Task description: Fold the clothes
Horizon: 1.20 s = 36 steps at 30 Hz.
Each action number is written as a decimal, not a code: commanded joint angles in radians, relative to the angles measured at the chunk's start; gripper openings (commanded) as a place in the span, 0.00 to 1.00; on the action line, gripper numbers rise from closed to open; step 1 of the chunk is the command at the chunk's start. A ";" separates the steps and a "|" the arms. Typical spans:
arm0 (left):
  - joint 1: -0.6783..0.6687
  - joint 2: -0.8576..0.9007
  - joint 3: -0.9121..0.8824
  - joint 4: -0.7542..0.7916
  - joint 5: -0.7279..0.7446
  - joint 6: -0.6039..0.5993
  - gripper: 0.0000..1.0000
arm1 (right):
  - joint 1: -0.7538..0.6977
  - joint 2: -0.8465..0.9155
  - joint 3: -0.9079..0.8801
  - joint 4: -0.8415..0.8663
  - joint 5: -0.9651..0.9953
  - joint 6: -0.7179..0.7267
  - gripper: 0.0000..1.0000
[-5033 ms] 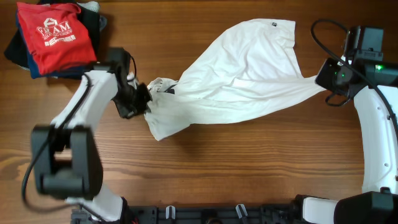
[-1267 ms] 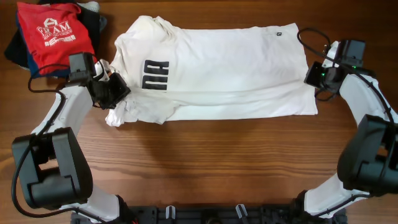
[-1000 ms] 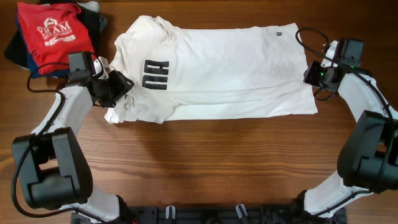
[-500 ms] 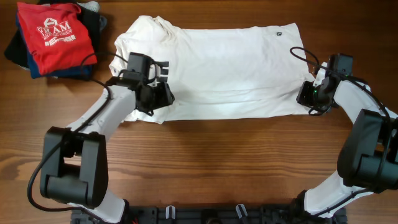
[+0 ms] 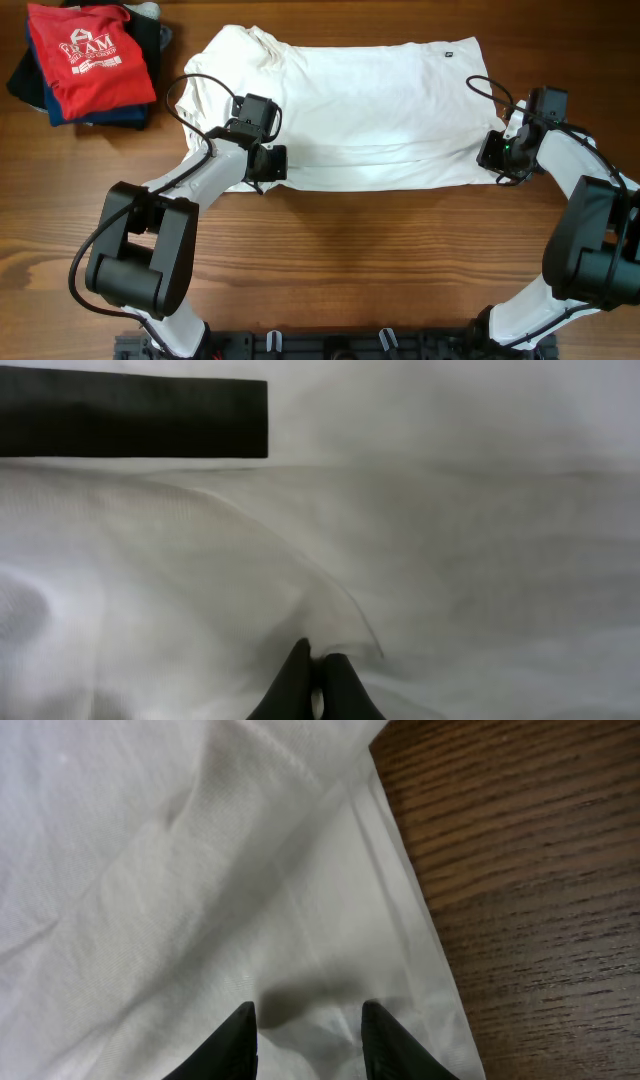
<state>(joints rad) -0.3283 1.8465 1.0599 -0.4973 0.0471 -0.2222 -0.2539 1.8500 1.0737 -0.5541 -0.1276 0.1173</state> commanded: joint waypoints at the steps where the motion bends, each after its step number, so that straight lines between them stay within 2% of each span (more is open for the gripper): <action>1: 0.015 -0.007 0.059 0.017 -0.111 0.010 0.04 | 0.000 0.025 -0.020 0.000 -0.008 -0.013 0.34; 4: 0.045 -0.008 0.073 0.012 -0.120 0.009 0.05 | 0.000 0.025 -0.020 0.000 -0.007 -0.013 0.35; 8: 0.051 -0.008 0.073 -0.069 -0.115 0.008 0.09 | 0.000 0.025 -0.020 0.000 -0.004 -0.013 0.34; 11: 0.051 -0.007 0.073 -0.103 -0.089 0.006 0.04 | 0.000 0.025 -0.020 0.000 -0.004 -0.013 0.35; 17: 0.051 -0.007 0.073 -0.068 -0.081 0.006 0.04 | 0.000 0.025 -0.020 -0.001 -0.004 -0.013 0.35; 19: 0.051 -0.007 0.073 -0.073 -0.042 0.006 0.24 | 0.000 0.025 -0.020 0.000 -0.004 -0.013 0.35; 22: 0.051 -0.007 0.073 -0.080 0.027 0.006 0.24 | 0.000 0.025 -0.020 0.000 -0.004 -0.013 0.35; 23: 0.051 -0.007 0.072 -0.083 0.028 0.006 0.21 | 0.000 0.025 -0.020 0.000 -0.004 -0.013 0.35; 24: 0.051 -0.007 0.073 -0.084 0.028 0.006 0.08 | 0.000 0.025 -0.020 0.000 -0.004 -0.013 0.34; 25: 0.051 -0.007 0.073 -0.083 0.027 0.006 0.04 | 0.000 0.025 -0.020 -0.001 -0.004 -0.013 0.35; 26: 0.052 -0.009 0.073 -0.069 0.013 0.006 0.04 | 0.000 0.025 -0.020 -0.001 -0.004 -0.013 0.35; 27: 0.059 -0.024 0.091 -0.018 -0.120 0.006 0.04 | 0.000 0.025 -0.020 -0.001 -0.004 -0.013 0.34; 28: 0.067 -0.032 0.109 0.003 -0.172 0.006 0.04 | 0.000 0.025 -0.020 -0.002 -0.004 -0.013 0.35; 33: 0.123 -0.038 0.138 0.151 -0.212 0.001 0.04 | 0.000 0.025 -0.020 -0.005 -0.004 -0.013 0.35; 34: 0.130 -0.035 0.138 0.150 -0.197 0.002 0.06 | 0.000 0.025 -0.020 -0.006 -0.004 -0.013 0.35; 36: 0.130 -0.033 0.138 0.126 -0.163 0.002 0.36 | 0.000 0.025 -0.020 -0.007 -0.004 -0.013 0.34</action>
<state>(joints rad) -0.2127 1.8305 1.1870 -0.3504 -0.1123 -0.2184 -0.2539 1.8500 1.0737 -0.5549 -0.1272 0.1173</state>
